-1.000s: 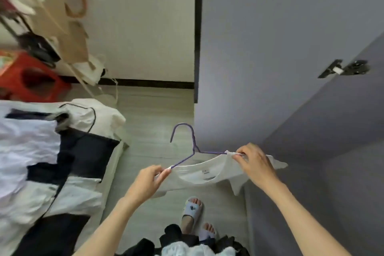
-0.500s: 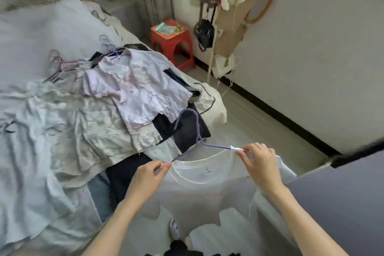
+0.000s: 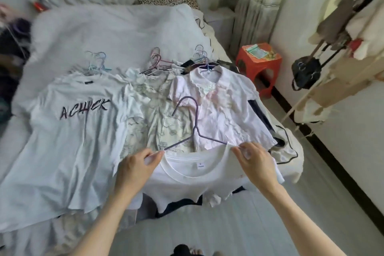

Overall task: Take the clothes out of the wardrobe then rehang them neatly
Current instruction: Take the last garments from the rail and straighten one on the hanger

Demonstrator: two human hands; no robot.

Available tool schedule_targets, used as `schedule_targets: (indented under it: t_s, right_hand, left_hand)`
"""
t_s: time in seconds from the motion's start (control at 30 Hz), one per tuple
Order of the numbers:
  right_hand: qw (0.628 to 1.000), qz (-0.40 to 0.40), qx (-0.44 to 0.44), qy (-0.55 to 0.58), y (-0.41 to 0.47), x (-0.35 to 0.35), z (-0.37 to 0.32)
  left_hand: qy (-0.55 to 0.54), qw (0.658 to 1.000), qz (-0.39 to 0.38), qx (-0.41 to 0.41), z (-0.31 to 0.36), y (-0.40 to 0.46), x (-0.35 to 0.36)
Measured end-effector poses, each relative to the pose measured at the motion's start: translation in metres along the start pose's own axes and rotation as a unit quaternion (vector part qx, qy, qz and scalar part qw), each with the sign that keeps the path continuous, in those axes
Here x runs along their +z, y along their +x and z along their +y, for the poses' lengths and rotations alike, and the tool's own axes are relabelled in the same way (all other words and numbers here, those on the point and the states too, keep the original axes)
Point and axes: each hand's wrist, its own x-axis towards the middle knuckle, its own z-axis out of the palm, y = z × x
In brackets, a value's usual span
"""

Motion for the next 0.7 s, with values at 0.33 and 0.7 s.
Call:
schedule_targets:
  t_s: [0.33,0.7]
  right_hand:
    - [0.997,0.01,-0.063,0.041,0.164,0.046,-0.04]
    - [0.994,-0.092,-0.009,0.051,0.313,0.108,-0.024]
  left_hand:
    - [0.027,0.99,0.133,-0.029,-0.019,0.135,-0.002]
    - [0.032,0.997,0.007,-0.07,-0.038,0.283,0.032]
